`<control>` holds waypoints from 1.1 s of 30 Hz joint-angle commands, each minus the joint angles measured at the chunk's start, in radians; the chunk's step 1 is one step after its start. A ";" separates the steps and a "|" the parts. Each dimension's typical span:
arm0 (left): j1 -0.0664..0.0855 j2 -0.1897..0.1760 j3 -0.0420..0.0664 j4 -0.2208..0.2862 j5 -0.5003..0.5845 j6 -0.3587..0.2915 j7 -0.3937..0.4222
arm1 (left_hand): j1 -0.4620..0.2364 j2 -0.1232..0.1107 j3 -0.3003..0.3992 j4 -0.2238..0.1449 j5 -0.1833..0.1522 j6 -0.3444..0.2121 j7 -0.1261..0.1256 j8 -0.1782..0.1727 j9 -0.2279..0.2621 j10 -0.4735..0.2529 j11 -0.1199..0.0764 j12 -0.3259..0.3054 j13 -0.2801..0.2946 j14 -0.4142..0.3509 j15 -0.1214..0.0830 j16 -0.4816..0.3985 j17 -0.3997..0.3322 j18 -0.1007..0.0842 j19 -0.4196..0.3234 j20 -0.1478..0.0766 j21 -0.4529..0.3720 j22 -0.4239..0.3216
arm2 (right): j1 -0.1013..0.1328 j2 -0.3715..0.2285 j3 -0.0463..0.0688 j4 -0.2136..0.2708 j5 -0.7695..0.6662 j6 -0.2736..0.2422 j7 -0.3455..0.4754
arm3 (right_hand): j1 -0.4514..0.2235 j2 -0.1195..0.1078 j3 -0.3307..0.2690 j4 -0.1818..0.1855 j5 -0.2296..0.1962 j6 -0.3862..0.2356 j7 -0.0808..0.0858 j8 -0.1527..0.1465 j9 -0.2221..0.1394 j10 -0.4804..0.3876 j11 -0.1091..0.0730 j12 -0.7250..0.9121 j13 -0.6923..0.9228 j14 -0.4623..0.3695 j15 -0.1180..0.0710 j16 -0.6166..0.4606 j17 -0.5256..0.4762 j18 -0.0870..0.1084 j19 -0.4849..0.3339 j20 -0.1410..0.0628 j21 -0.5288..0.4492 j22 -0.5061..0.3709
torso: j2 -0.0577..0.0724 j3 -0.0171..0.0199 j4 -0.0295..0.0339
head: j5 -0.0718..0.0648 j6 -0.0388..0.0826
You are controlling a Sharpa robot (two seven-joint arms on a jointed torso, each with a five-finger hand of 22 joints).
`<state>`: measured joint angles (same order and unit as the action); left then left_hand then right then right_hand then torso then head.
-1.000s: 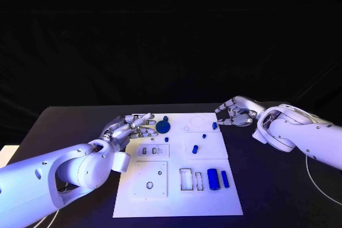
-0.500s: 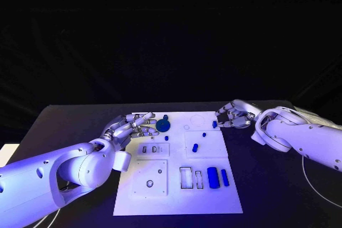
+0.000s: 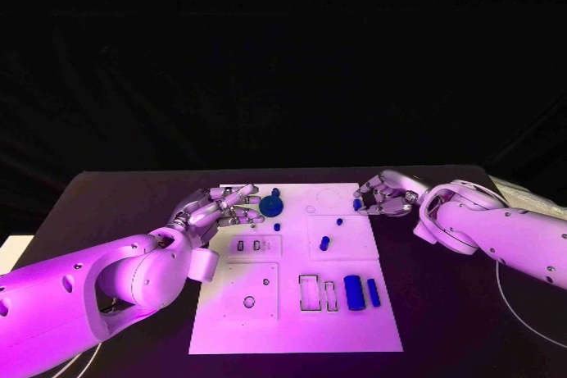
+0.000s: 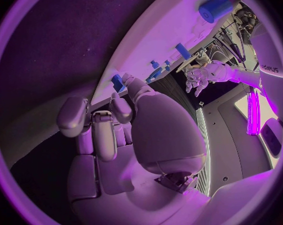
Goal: Assemble the parts on the task board
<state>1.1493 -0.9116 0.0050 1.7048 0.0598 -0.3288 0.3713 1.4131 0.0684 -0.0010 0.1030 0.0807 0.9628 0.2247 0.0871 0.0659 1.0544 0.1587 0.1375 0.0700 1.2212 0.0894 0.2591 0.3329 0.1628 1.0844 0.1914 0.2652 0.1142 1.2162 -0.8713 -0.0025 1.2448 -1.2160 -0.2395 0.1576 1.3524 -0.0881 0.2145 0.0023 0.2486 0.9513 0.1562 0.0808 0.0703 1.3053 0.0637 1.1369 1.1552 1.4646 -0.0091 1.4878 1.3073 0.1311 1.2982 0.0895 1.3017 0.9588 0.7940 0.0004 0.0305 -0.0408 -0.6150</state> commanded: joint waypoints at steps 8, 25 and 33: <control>0.000 0.002 0.001 0.002 -0.006 0.022 0.010 | 0.008 -0.002 0.001 -0.006 0.005 -0.006 -0.002 0.001 0.001 -0.007 -0.003 0.000 -0.001 -0.007 -0.002 -0.007 0.002 0.019 0.000 0.003 -0.006 -0.002 | -0.003 0.017 0.000 -0.016 -0.011 0.034 0.012 | 0.011 0.024 0.020 -0.014 -0.038 0.050 -0.010 0.019 0.006 0.011 -0.008 0.009 0.012 0.075 -0.010 0.008 0.112 -0.017 -0.002 -0.002 0.001 0.007 | -0.001 0.0005 0.0007 | 0.004 -0.003; 0.000 0.000 0.001 -0.001 -0.006 0.023 0.009 | 0.008 -0.002 0.001 -0.006 0.005 -0.006 -0.002 0.001 0.001 -0.007 -0.003 0.000 -0.001 -0.007 -0.002 -0.007 0.002 0.019 0.000 0.003 -0.006 -0.002 | -0.003 0.037 0.000 -0.042 -0.018 0.037 0.002 | 0.003 0.044 0.038 -0.019 -0.073 0.104 -0.026 0.035 0.010 0.024 -0.021 0.021 0.023 0.077 -0.021 0.012 0.120 -0.019 0.003 -0.011 0.006 0.014 | -0.001 0.0019 -0.0003 | 0.000 -0.007; 0.000 0.001 0.001 -0.002 -0.006 0.024 0.009 | 0.008 -0.002 0.001 -0.006 0.005 -0.006 -0.002 0.001 0.001 -0.007 -0.003 0.000 -0.001 -0.007 -0.002 -0.007 0.002 0.019 0.000 0.003 -0.006 -0.002 | -0.003 0.041 0.000 -0.052 -0.020 0.006 -0.009 | 0.010 0.074 0.070 -0.029 -0.137 0.133 -0.037 0.044 0.012 0.031 -0.031 0.026 0.030 0.078 -0.029 0.014 0.125 -0.020 0.007 -0.020 0.009 0.020 | 0.000 0.0017 -0.0005 | -0.001 -0.008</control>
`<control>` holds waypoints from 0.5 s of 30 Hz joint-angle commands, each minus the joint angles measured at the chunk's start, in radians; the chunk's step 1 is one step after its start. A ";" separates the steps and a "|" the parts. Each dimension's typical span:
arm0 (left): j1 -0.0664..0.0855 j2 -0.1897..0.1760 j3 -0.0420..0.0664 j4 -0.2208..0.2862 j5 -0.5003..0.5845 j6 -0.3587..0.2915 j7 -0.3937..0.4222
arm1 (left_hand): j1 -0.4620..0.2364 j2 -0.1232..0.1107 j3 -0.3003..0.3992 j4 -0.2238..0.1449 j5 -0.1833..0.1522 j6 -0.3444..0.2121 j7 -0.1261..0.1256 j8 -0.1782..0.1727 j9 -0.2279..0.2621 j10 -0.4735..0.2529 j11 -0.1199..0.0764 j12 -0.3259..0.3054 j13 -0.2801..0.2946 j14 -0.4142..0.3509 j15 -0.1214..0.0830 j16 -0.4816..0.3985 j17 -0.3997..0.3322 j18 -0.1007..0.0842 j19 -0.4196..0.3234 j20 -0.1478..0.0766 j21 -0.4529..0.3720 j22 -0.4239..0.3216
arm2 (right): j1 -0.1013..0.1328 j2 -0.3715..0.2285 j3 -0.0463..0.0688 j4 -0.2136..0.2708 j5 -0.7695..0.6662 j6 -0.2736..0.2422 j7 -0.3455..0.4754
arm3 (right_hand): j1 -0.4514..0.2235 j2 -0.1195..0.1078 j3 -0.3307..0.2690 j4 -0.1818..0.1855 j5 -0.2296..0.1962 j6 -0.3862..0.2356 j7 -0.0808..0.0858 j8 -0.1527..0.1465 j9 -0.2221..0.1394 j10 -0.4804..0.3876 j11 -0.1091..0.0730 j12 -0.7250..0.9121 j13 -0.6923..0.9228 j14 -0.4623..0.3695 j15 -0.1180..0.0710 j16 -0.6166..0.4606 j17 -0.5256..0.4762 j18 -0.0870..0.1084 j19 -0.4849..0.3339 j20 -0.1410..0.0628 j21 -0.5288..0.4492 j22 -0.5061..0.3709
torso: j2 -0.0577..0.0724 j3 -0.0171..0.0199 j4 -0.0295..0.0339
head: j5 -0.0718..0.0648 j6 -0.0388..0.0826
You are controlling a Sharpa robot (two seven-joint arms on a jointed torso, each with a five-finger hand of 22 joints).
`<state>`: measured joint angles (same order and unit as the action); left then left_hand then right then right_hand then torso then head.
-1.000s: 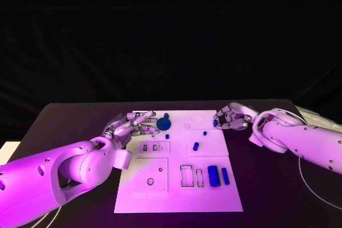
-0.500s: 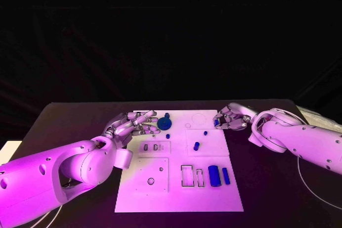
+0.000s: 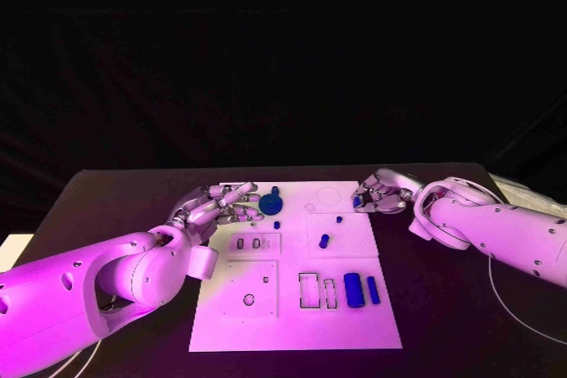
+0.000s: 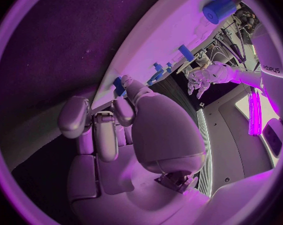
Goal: Assemble the parts on the task board
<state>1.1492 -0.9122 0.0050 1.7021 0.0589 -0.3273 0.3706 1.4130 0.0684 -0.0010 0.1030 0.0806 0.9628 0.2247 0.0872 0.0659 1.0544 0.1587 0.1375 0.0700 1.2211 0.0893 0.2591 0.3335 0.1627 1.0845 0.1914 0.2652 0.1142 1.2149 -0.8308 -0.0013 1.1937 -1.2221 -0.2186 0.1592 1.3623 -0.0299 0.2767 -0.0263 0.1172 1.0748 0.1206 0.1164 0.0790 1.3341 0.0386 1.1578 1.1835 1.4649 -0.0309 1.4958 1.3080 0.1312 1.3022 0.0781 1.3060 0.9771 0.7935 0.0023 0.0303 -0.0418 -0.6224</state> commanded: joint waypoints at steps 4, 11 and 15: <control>0.000 0.001 0.001 0.000 -0.005 0.022 0.009 | 0.008 -0.002 0.001 -0.006 0.005 -0.006 -0.002 0.001 0.001 -0.007 -0.003 0.000 -0.001 -0.007 -0.002 -0.007 0.001 0.019 0.000 0.003 -0.006 -0.002 | -0.002 -0.001 0.000 0.010 -0.007 -0.052 -0.022 | -0.002 0.025 0.017 -0.001 -0.011 0.019 -0.005 0.013 0.005 0.005 -0.008 0.007 0.004 0.078 -0.009 0.005 0.123 -0.020 0.003 -0.010 0.006 0.003 | 0.000 0.0006 -0.0004 | -0.001 0.000; 0.001 -0.002 0.000 -0.011 -0.005 0.018 0.008 | 0.008 -0.002 0.001 -0.006 0.005 -0.006 -0.002 0.001 0.001 -0.007 -0.003 0.000 -0.001 -0.007 -0.002 -0.007 0.001 0.019 0.000 0.003 -0.006 -0.002 | 0.005 -0.028 0.005 0.086 0.047 -0.116 -0.097 | 0.006 0.051 0.057 -0.013 -0.055 0.011 -0.003 0.007 0.003 -0.008 -0.008 -0.013 -0.011 0.076 -0.011 0.001 0.117 -0.019 0.002 -0.014 0.002 -0.003 | -0.002 -0.0015 0.0022 | -0.004 0.001; 0.001 -0.005 0.000 -0.021 0.000 0.020 0.010 | 0.009 -0.001 0.005 -0.009 0.004 -0.005 -0.002 0.002 0.001 -0.007 -0.003 0.001 -0.001 -0.008 -0.002 -0.007 0.004 0.019 0.000 0.002 -0.007 -0.002 | 0.014 -0.041 0.007 0.150 0.070 -0.137 -0.145 | -0.006 0.049 0.061 -0.009 -0.054 0.007 -0.001 0.004 0.002 -0.009 -0.006 -0.016 -0.012 0.076 -0.009 -0.001 0.114 -0.019 0.001 -0.013 0.000 -0.007 | -0.003 -0.0030 0.0009 | -0.004 0.002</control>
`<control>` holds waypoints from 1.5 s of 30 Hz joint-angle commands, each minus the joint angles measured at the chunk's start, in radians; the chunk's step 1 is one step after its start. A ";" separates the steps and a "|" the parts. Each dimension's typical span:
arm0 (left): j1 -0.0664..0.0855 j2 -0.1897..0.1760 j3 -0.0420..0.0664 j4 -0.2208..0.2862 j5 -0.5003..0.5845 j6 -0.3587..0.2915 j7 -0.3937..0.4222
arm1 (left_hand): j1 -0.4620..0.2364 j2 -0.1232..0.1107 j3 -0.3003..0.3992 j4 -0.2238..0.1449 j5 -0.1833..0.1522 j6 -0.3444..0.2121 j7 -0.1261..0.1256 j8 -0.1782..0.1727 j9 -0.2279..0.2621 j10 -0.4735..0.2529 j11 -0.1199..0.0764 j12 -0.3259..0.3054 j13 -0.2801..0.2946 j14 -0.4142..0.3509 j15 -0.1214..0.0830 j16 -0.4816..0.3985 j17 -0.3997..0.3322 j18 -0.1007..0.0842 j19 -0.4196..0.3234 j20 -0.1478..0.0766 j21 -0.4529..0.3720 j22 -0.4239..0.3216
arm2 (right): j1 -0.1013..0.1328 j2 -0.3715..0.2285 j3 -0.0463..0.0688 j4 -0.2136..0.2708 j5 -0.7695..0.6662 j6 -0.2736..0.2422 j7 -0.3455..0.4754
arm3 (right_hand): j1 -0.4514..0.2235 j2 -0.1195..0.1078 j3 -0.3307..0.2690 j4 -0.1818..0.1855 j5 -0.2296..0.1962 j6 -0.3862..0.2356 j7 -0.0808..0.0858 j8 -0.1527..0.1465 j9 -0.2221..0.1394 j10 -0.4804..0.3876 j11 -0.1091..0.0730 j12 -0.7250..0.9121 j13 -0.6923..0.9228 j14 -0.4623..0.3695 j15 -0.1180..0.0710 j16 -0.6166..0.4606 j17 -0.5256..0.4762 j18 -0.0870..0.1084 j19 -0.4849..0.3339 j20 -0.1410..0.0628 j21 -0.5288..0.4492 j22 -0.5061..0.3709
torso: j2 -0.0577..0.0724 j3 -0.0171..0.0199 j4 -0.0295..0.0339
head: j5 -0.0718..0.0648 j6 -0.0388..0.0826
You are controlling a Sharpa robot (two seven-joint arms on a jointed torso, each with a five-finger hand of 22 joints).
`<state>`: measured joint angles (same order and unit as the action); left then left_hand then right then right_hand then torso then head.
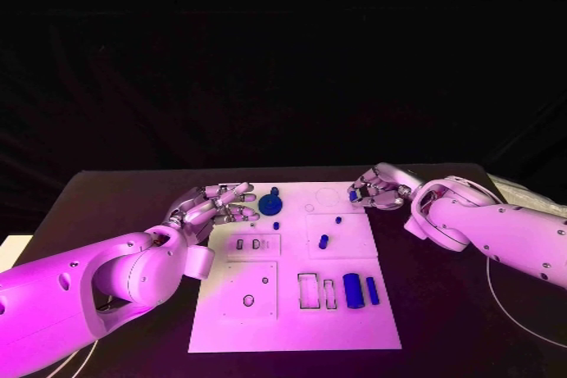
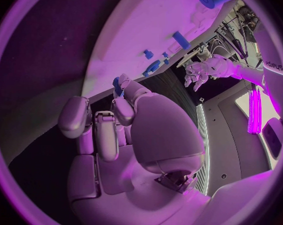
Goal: Assemble the parts on the task board
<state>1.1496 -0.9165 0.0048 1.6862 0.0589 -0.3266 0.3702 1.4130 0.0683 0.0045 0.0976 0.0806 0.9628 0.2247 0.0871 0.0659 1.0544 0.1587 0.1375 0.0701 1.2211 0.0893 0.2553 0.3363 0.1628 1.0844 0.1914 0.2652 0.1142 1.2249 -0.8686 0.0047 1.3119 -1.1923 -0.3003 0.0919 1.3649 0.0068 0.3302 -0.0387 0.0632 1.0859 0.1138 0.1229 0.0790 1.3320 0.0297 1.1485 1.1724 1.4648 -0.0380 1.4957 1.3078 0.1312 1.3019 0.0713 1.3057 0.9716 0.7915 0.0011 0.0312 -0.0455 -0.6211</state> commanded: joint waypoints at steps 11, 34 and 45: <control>0.003 -0.004 0.000 -0.059 0.003 0.027 0.022 | 0.014 -0.002 0.003 -0.009 0.005 -0.005 -0.002 0.003 0.001 -0.006 -0.003 0.002 -0.002 -0.007 -0.003 -0.003 0.004 0.019 0.000 0.002 -0.007 -0.002 | 0.004 0.055 0.000 0.196 -0.083 -0.085 -0.260 | -0.043 0.007 0.013 0.017 0.004 -0.016 0.010 -0.012 -0.001 -0.019 0.007 -0.027 -0.019 0.072 0.001 -0.010 0.098 -0.018 -0.002 -0.003 -0.005 -0.010 | -0.020 -0.0142 0.0076 | 0.011 -0.020; 0.008 -0.008 0.000 -0.095 0.013 0.022 0.031 | 0.015 -0.003 0.004 -0.011 0.005 -0.004 -0.002 0.003 0.001 -0.006 -0.004 0.002 -0.002 -0.007 -0.003 -0.003 0.005 0.019 0.000 0.001 -0.007 -0.002 | -0.095 0.274 -0.018 0.189 -0.317 -0.038 -0.386 | -0.069 -0.014 0.024 0.021 0.011 -0.001 0.005 -0.008 0.002 -0.026 0.003 -0.043 -0.032 0.069 -0.001 -0.020 0.083 -0.014 -0.008 -0.004 -0.016 -0.028 | -0.032 -0.0478 0.0223 | 0.033 -0.050; 0.008 -0.004 0.000 -0.083 0.013 0.026 0.027 | 0.015 -0.003 0.004 -0.011 0.005 -0.004 -0.002 0.003 0.001 -0.006 -0.004 0.002 -0.002 -0.007 -0.003 -0.003 0.005 0.019 0.000 0.001 -0.007 -0.002 | -0.119 0.314 -0.021 0.163 -0.319 -0.038 -0.392 | -0.073 -0.015 0.027 0.022 0.018 0.003 0.003 -0.007 0.003 -0.024 0.001 -0.042 -0.031 0.069 -0.002 -0.021 0.083 -0.014 -0.008 -0.005 -0.017 -0.030 | -0.030 -0.0473 0.0217 | 0.029 -0.057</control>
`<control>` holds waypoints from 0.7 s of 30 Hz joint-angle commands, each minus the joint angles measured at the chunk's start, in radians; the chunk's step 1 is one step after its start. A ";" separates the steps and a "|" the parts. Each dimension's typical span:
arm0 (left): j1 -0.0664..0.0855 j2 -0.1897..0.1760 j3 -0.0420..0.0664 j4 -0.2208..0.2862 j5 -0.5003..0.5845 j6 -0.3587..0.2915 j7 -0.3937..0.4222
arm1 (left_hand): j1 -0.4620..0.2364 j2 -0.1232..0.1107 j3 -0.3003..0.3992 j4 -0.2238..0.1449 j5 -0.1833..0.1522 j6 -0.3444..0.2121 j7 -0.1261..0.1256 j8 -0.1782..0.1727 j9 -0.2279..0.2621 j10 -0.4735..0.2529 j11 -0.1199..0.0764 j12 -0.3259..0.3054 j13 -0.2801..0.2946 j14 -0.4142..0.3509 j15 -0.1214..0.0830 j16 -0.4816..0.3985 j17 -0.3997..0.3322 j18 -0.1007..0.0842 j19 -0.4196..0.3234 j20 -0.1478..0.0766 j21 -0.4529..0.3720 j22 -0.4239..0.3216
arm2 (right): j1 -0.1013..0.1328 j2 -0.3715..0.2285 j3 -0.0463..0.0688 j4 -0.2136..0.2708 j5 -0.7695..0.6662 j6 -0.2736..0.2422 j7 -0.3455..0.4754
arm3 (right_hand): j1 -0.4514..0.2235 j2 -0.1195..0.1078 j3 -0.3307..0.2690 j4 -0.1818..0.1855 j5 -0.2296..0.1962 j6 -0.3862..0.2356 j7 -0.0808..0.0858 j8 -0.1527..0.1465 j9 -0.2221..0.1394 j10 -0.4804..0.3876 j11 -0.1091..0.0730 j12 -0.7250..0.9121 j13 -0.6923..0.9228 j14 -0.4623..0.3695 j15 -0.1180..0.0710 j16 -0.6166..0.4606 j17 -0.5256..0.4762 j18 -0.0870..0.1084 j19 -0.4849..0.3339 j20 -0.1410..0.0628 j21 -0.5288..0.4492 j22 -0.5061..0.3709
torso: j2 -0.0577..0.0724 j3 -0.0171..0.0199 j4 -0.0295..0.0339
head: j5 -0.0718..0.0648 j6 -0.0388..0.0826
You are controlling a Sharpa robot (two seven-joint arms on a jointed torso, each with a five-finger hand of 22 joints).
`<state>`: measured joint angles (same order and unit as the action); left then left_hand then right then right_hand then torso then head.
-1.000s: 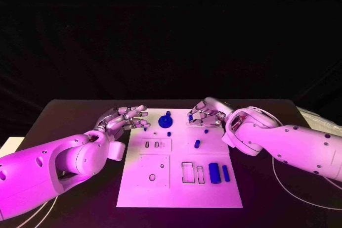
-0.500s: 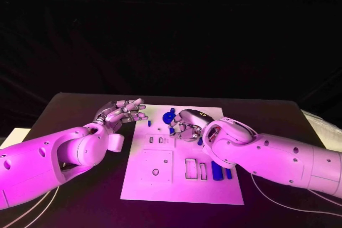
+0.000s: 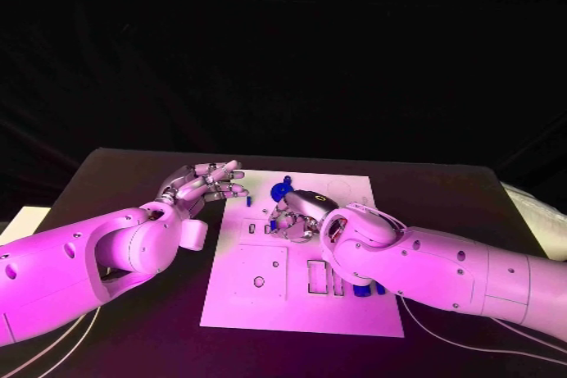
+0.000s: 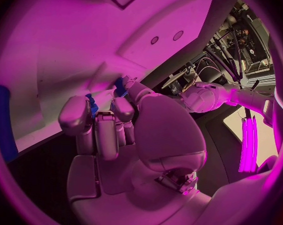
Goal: Assemble the parts on the task board
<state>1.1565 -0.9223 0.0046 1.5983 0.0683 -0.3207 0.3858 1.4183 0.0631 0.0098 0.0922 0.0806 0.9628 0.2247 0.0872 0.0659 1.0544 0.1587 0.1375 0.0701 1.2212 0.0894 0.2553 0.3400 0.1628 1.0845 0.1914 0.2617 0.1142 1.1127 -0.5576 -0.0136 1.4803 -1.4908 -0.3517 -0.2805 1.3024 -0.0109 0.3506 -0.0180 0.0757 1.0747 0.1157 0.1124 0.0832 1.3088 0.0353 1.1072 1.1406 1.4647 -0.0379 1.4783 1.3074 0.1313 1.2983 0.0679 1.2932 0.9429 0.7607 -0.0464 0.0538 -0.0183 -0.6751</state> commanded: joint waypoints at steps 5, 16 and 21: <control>0.001 0.003 0.001 0.007 0.003 0.021 0.010 | 0.011 0.003 0.000 -0.007 0.005 -0.004 -0.003 0.004 0.002 -0.005 -0.004 0.002 -0.002 -0.007 -0.004 -0.003 0.003 0.019 0.001 0.001 -0.003 -0.002 | -0.010 0.005 -0.003 -0.007 -0.021 0.025 -0.024 | -0.011 0.001 0.007 0.001 0.007 0.014 0.001 0.004 -0.001 -0.001 -0.004 -0.001 0.001 0.069 -0.003 -0.004 0.083 -0.014 -0.004 -0.001 -0.004 -0.001 | 0.000 0.0007 -0.0002 | 0.002 -0.006; 0.001 0.004 0.000 0.009 0.003 0.023 0.009 | 0.011 0.003 0.000 -0.007 0.005 -0.004 -0.003 0.004 0.002 -0.005 -0.004 0.002 -0.002 -0.007 -0.004 -0.003 0.003 0.019 0.001 0.001 -0.003 -0.002 | -0.012 -0.002 -0.003 -0.001 -0.035 0.061 -0.043 | -0.018 -0.010 0.006 0.000 0.010 0.013 0.001 0.002 -0.002 -0.002 -0.005 -0.004 -0.001 0.069 -0.003 -0.005 0.082 -0.014 -0.005 -0.002 -0.007 -0.005 | 0.000 0.0012 0.0012 | 0.003 -0.012; 0.001 0.005 0.000 0.009 0.003 0.024 0.008 | 0.011 0.003 0.000 -0.007 0.005 -0.004 -0.003 0.004 0.002 -0.005 -0.004 0.002 -0.002 -0.007 -0.004 -0.003 0.003 0.019 0.001 0.001 -0.003 -0.002 | -0.013 -0.010 -0.003 0.004 -0.054 0.067 -0.054 | -0.019 -0.014 0.006 -0.002 0.012 0.012 0.001 0.001 -0.002 -0.003 -0.005 -0.006 -0.003 0.069 -0.004 -0.006 0.080 -0.014 -0.005 -0.003 -0.008 -0.006 | 0.000 0.0010 -0.0010 | 0.004 -0.012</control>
<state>1.1566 -0.9200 0.0046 1.6046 0.0698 -0.3190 0.3849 1.4183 0.0631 0.0098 0.0922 0.0806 0.9628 0.2247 0.0872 0.0659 1.0544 0.1587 0.1375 0.0701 1.2211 0.0894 0.2553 0.3415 0.1628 1.0845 0.1914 0.2617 0.1142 1.1079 -0.5639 -0.0106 1.4888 -1.5171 -0.3384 -0.2961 1.2867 -0.0213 0.3505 -0.0179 0.0839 1.0780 0.1126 0.1116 0.0797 1.3088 0.0353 1.1072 1.1384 1.4648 -0.0378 1.4783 1.3073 0.1313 1.2983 0.0680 1.2897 0.9375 0.7608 -0.0453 0.0539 -0.0150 -0.6872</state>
